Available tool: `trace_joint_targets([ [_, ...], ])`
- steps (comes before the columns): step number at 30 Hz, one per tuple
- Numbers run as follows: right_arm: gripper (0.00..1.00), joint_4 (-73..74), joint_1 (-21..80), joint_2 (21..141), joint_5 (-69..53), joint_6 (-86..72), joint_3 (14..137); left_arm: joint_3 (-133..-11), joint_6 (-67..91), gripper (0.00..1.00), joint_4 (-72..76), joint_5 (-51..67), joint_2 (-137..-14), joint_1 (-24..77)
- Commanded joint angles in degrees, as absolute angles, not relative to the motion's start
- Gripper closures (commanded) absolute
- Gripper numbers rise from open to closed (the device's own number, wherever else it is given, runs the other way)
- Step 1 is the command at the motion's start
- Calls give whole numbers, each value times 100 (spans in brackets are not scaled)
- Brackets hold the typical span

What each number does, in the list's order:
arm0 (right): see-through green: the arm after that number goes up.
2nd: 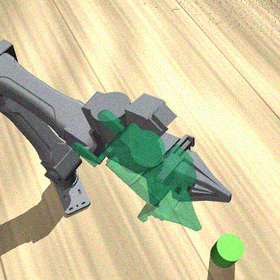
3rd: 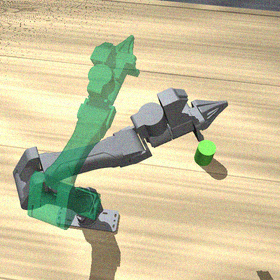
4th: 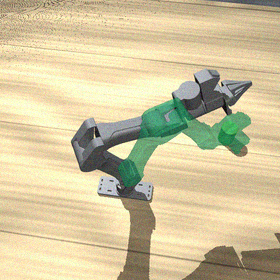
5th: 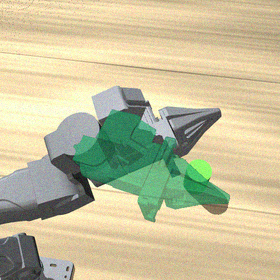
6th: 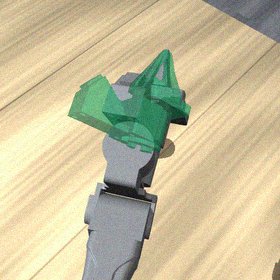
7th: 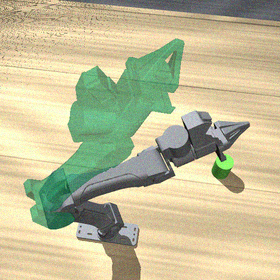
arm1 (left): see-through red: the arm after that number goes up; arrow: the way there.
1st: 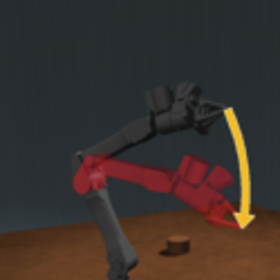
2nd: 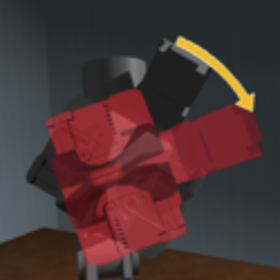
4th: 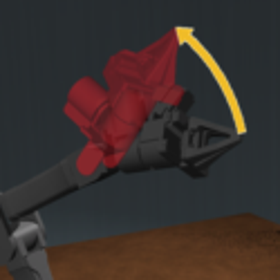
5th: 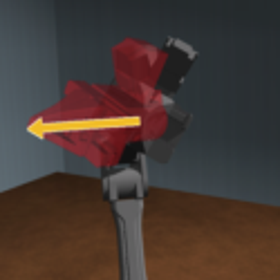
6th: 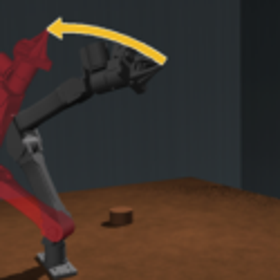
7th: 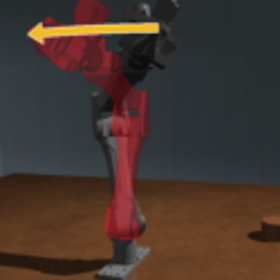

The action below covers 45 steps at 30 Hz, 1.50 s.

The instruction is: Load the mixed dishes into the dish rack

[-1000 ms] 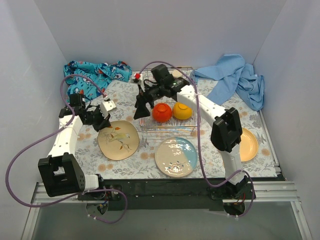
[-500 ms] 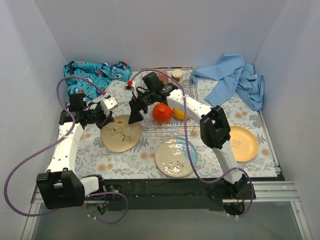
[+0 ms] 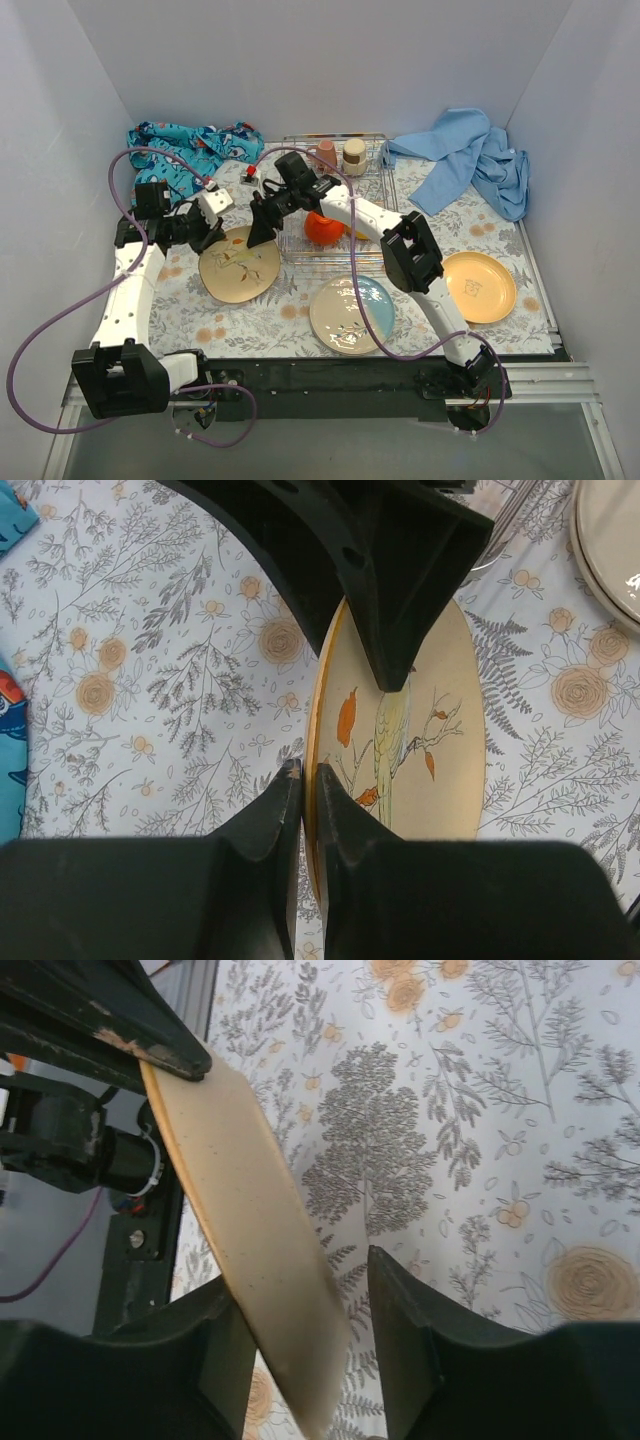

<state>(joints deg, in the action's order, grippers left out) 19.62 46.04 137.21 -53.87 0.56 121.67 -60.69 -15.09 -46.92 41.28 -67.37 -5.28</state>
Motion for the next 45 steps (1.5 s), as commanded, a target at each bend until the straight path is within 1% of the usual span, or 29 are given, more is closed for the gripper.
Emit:
trace_joint_targets([
  [1,51,1433,4676,13773,-5932,-395,12446,-6495,-1318,100,-4465,4351,-6381,-492],
  [4,65,1336,4685,13685,-6046,-553,12401,-6416,-1126,100,-4281,4132,-6311,-501],
  [7,72,1231,4693,13579,-6082,-676,12349,-6355,-914,100,-4035,4026,-6267,-501],
  [8,78,1187,4702,13544,-6091,-772,12392,-6354,-879,100,-3973,4017,-6258,-492],
  [9,89,1100,4711,13535,-6073,-826,12419,-6354,-818,100,-3903,4008,-6249,-501],
  [10,96,1073,4720,13509,-6021,-861,12454,-6363,-696,100,-3850,3999,-6232,-501],
  [11,99,1055,4737,13483,-5968,-905,12489,-6363,-660,100,-3780,3973,-6231,-501],
  [13,99,1046,4737,13456,-5845,-940,12568,-6372,-572,100,-3701,3929,-6240,-492],
  [14,99,1046,4737,13439,-5801,-940,12568,-6346,-423,97,-3404,3833,-6214,-501],
  [15,99,1072,4737,13369,-5705,-993,12534,-6320,-178,89,-3184,3571,-6179,-492],
  [16,99,1098,4746,13316,-5487,-1019,12533,-6328,-2,72,-2938,3420,-6153,-501],
  [17,99,1142,4746,13220,-5397,-1011,12533,-6354,557,63,-2440,3262,-6083,-492],
  [18,99,1195,4737,13167,-5283,-1028,12559,-6389,745,60,-2208,2930,-6056,-501],
  [19,99,1230,4746,13114,-4952,-1054,12586,-6451,860,50,-2049,2822,-6056,-492],
  [22,99,1292,4737,12938,-4537,-1046,12857,-6793,1089,44,-1749,2646,-6117,-501],
  [25,99,1283,4737,12832,-4238,-1081,13077,-6899,1238,42,-1592,2567,-6100,-492],
  [27,99,1309,4737,12727,-4000,-1116,13131,-6917,1800,39,-1039,2217,-5969,-501],
  [28,99,1336,4729,12692,-3747,-1108,13253,-6908,1906,38,-828,1806,-5898,-492],
  [29,99,1353,4720,12622,-3640,-1125,13306,-6865,2038,33,-313,1480,-5819,-492],
  [30,99,1345,4702,12578,-3508,-1134,13368,-6716,2204,30,-47,1163,-5749,-492],
  [32,99,1171,4632,12385,-3077,-1213,13412,-6540,2250,29,681,301,-5599,-492],
  [35,99,1011,4509,12069,-2393,-1213,13326,-6258,2346,32,1080,-499,-5607,-492],
  [37,99,775,4378,11779,-1736,-1283,12983,-6153,2748,54,1142,-807,-5660,-501],
  [38,99,539,4333,11447,-1470,-1266,12807,-6135,2908,74,1056,-887,-5756,-492],
  [39,99,423,4298,11278,-1198,-1196,12449,-6135,3048,100,985,-888,-5792,-492],
  [41,99,203,4219,10866,-478,-986,12165,-6039,3523,100,766,-713,-5923,-492],
  [42,99,176,4210,10741,-100,-723,11964,-6003,3629,100,704,-407,-5976,-501],
  [43,99,106,4201,10627,704,-642,11849,-5942,3795,100,634,-178,-6029,-501],
  [45,99,53,4175,10328,1289,-380,11664,-5871,4042,100,291,496,-6370,-457],
])
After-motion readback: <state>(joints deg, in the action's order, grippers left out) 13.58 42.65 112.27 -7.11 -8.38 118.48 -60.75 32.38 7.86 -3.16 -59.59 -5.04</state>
